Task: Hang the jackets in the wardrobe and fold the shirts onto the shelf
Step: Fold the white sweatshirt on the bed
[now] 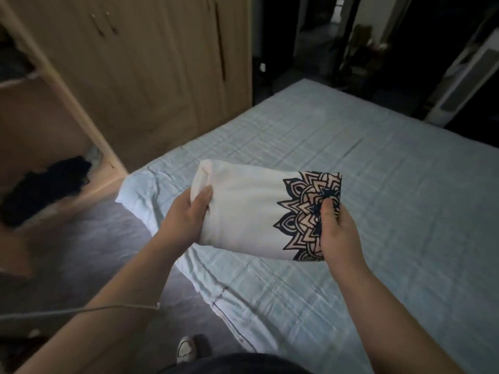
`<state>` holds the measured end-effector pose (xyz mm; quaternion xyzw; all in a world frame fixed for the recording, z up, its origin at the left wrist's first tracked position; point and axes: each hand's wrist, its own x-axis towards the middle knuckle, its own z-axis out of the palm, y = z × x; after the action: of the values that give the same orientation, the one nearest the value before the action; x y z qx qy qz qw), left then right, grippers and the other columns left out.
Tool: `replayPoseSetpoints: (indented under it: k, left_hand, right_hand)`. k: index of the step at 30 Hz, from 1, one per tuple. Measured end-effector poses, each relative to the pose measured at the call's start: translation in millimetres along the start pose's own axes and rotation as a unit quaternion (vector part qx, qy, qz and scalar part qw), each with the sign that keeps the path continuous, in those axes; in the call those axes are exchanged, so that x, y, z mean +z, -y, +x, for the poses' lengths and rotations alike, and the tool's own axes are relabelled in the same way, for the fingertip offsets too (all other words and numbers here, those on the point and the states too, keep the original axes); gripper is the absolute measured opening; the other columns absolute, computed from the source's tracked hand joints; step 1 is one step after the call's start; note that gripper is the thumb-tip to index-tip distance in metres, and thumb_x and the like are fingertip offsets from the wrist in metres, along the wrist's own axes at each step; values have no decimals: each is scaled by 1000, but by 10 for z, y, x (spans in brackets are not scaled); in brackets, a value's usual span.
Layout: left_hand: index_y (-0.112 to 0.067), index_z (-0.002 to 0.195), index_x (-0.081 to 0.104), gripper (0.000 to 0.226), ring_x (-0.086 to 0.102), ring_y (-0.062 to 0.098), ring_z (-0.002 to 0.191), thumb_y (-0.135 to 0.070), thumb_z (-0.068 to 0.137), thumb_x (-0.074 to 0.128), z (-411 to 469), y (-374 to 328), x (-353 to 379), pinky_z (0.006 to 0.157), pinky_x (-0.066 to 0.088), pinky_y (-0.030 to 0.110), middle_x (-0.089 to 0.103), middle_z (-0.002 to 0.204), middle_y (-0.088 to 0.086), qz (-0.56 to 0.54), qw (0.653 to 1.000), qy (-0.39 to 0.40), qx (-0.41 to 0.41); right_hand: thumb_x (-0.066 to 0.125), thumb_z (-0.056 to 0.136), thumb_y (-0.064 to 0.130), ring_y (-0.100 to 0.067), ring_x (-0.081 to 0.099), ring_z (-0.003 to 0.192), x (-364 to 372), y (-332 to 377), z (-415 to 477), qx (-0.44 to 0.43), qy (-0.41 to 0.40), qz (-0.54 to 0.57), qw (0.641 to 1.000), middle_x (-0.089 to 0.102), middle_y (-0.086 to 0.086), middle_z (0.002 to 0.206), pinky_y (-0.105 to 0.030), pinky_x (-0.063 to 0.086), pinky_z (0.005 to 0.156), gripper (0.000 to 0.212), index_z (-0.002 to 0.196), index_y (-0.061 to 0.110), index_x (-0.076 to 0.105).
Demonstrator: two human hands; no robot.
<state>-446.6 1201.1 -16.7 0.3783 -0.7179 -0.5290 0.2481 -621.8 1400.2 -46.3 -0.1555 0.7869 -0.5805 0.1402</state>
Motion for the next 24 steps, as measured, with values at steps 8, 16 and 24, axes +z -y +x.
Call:
replayPoseSetpoints:
  k: [8, 16, 24]
  left_hand:
    - [-29, 107, 68, 36, 68, 11, 96, -57, 94, 49, -81, 238, -1549, 85, 54, 39, 73, 100, -8, -6, 983, -183, -23]
    - [-28, 83, 62, 25, 61, -9, 71, -33, 103, 47, -39, 730, -3374, 62, 44, 13, 67, 82, -13, 5, 942, -334, -21]
    - [-27, 87, 64, 26, 62, -10, 67, -35, 103, 46, 398, 1164, -5182, 59, 44, 12, 70, 74, -18, -29, 919, -391, -24]
  right_hand:
    - [31, 89, 72, -20, 61, 108, 1527, 850, -50, -98, 150, -16, 984, 68, 3, 114, -41, 48, 97, 64, 122, 27, 62]
    - [41, 103, 46, -16, 61, 96, 3550, 1766, -434, -161, 258, -2, 953, 66, 8, 96, -26, 42, 81, 31, 109, 26, 64]
    - [40, 102, 49, -18, 56, 101, 5570, 2553, -784, -187, 309, -8, 932, 61, 3, 107, -27, 37, 85, 41, 123, 21, 62]
